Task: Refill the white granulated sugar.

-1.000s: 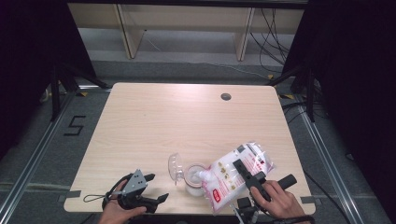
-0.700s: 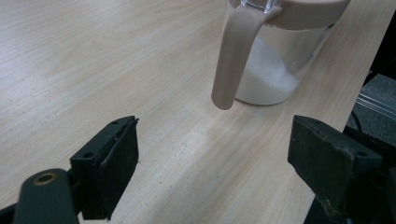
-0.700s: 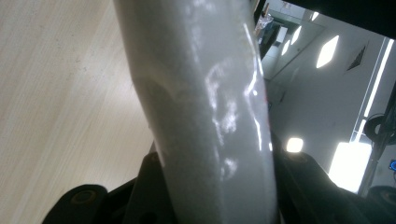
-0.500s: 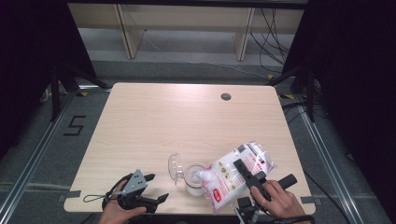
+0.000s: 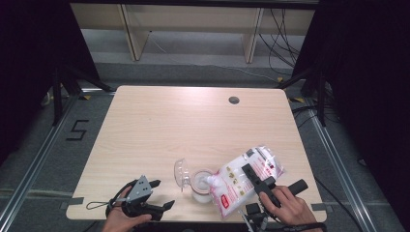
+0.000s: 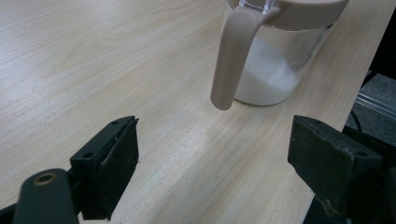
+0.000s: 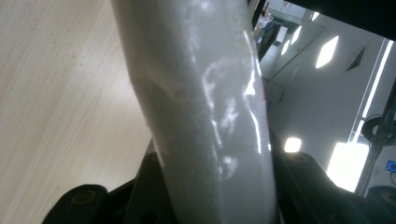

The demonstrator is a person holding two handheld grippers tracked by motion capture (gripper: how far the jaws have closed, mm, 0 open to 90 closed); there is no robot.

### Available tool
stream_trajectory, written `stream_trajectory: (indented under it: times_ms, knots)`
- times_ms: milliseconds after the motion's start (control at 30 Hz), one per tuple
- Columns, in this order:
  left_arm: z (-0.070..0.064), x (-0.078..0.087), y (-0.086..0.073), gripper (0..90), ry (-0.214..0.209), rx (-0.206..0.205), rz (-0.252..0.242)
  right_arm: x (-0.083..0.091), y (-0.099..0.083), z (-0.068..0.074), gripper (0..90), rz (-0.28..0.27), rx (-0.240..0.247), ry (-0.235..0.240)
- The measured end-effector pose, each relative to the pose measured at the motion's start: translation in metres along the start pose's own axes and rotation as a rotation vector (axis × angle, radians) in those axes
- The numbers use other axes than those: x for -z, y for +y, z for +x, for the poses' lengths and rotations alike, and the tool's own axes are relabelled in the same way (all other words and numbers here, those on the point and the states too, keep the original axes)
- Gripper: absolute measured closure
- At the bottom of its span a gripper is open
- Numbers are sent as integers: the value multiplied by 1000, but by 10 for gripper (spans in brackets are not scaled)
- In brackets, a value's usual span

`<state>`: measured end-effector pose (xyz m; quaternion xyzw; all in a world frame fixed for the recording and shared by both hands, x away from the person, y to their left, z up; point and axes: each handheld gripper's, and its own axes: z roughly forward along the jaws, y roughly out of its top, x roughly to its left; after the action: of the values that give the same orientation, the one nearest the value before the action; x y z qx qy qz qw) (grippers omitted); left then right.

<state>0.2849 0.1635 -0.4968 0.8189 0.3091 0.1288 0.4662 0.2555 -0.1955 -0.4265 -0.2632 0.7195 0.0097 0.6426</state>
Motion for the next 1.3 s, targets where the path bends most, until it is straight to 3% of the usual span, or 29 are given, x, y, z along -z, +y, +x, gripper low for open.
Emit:
stream_trajectory:
  times_ms: [200, 333, 667, 833, 1067, 1100, 1133, 1300]
  knots:
    - [0, -1, 0, 161, -1, 6, -5, 1, 0, 0, 695, 6, -10, 0]
    - [0, 0, 0, 162, 2, 7, 0, 0, 0, -2, 694, -6, 13, -10]
    - [0, 0, 0, 161, 1, -1, 4, 0, -1, 1, 696, 2, -24, 5]
    - [-1, 1, 0, 161, 8, 3, 3, -1, -2, 1, 699, -19, -11, 0]
    - [-1, -1, 0, 161, 4, 14, -14, -1, -5, 4, 704, 3, -32, 29]
    - [0, 0, 0, 161, 5, 4, -6, -5, -4, -1, 704, -59, 61, 14]
    - [0, 0, 0, 162, 2, 6, -4, -2, -6, 7, 705, 2, -53, 26]
    - [0, 0, 0, 162, 7, 4, -5, -2, -6, 5, 706, -2, -32, 21]
